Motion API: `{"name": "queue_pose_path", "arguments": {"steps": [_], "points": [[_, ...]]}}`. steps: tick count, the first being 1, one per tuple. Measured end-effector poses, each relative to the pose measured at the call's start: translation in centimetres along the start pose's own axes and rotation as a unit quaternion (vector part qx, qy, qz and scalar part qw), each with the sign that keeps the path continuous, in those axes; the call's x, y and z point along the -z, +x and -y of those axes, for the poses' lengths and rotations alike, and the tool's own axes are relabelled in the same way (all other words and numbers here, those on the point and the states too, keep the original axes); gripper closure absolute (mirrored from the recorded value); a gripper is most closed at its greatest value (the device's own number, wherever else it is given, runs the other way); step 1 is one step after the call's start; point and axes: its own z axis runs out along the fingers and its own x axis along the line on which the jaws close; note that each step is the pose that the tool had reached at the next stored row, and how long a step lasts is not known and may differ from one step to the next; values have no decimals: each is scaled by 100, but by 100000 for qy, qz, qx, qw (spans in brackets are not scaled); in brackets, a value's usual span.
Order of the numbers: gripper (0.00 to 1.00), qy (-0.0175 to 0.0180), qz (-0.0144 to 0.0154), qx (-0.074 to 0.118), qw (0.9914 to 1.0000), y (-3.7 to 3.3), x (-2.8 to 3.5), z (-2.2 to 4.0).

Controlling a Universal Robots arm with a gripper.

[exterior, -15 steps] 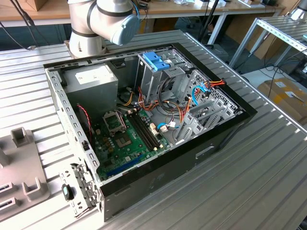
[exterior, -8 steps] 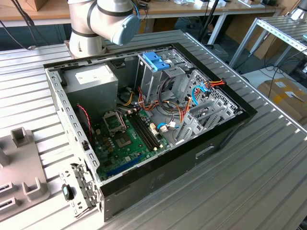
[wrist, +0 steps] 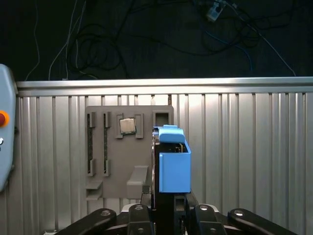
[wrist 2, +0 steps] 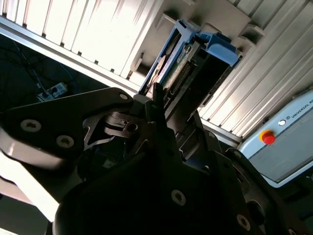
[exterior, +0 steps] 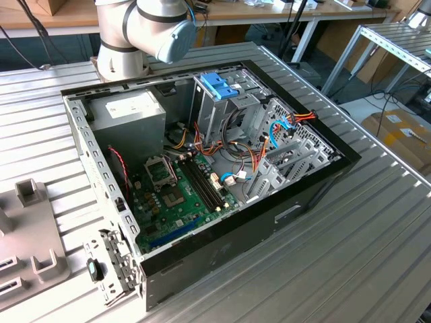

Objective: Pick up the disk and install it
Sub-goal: 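Pick up the disk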

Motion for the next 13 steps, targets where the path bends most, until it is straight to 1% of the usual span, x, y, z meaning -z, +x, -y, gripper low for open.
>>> {"name": "queue_pose_path", "arguments": {"steps": [3, 6, 13], "points": [[65, 4, 1, 1, 100000, 0, 0, 0], [65, 3, 2, 0, 100000, 1, 23, 1], [65, 2, 2, 1, 100000, 1, 24, 1]]}}
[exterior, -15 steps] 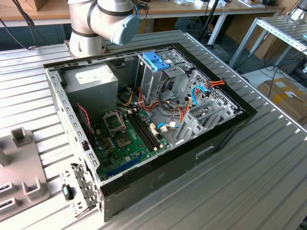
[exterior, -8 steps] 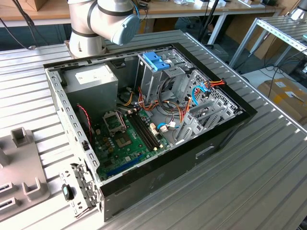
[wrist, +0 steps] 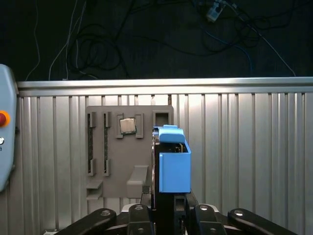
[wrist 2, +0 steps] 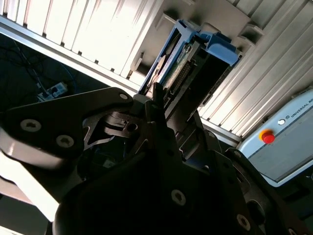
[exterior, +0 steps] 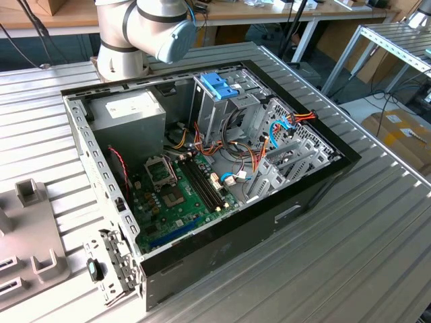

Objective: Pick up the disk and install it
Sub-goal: 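Pick up the disk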

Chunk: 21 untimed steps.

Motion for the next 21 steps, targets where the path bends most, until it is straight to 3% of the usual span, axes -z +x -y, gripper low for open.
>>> {"name": "queue_pose_path", "arguments": {"steps": [14, 21], "points": [[65, 1, 2, -1, 100000, -2, 0, 102], [65, 1, 1, 0, 100000, -4, 0, 184]]}}
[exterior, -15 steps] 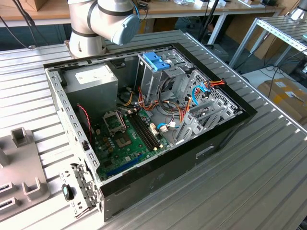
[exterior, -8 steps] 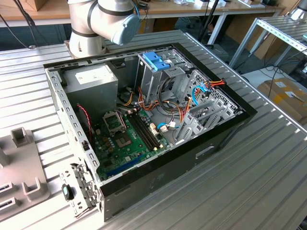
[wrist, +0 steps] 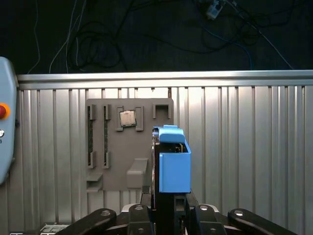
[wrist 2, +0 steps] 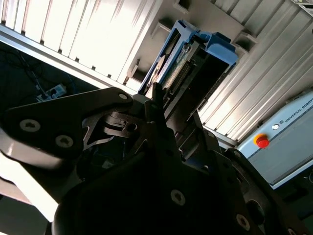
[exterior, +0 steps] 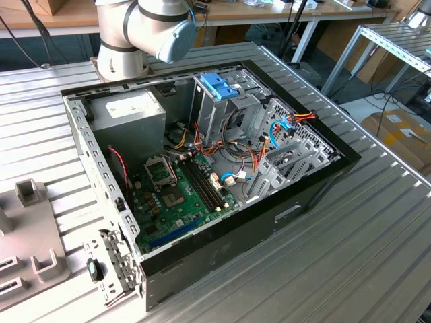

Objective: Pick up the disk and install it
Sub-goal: 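Pick up the disk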

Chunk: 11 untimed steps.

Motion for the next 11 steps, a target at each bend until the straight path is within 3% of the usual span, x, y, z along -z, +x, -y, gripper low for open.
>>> {"name": "queue_pose_path", "arguments": {"steps": [11], "points": [[65, -1, 0, -1, 100000, -4, 0, 105]]}}
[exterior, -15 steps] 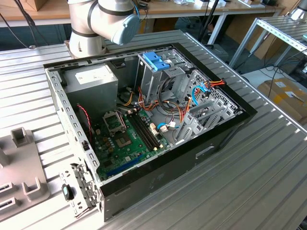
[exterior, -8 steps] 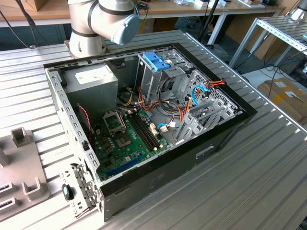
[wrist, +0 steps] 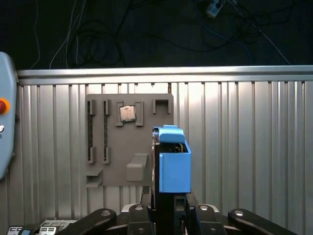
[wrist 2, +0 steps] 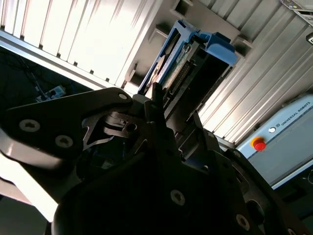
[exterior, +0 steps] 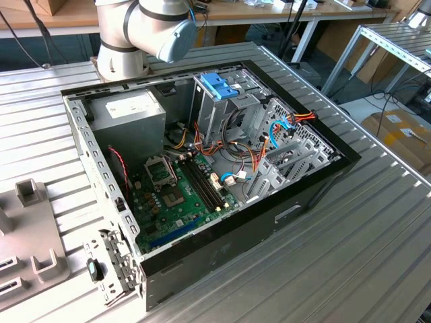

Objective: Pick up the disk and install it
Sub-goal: 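Pick up the disk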

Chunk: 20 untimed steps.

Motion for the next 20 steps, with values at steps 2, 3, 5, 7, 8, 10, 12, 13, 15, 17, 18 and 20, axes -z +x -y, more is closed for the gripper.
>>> {"name": "queue_pose_path", "arguments": {"steps": [2, 3, 5, 7, 8, 10, 12, 13, 15, 17, 18, 20], "points": [[65, -1, -1, -3, 100000, -1, 0, 9], [65, -1, -2, -4, 100000, 0, 0, 11], [65, -1, -2, 2, 100000, 0, 0, 12], [65, 2, 1, 1, 100000, 0, 0, 13], [65, 0, -1, -1, 100000, 0, 0, 13], [65, -1, -3, 5, 100000, 0, 0, 20], [65, 1, -1, 6, 100000, 0, 0, 30], [65, 2, 0, 2, 100000, -1, 0, 38], [65, 1, -2, 2, 100000, -1, 0, 54], [65, 0, -2, -1, 100000, -1, 0, 72], [65, -4, -2, 2, 100000, -1, 0, 81], [65, 5, 1, 0, 100000, -1, 0, 98]]}}
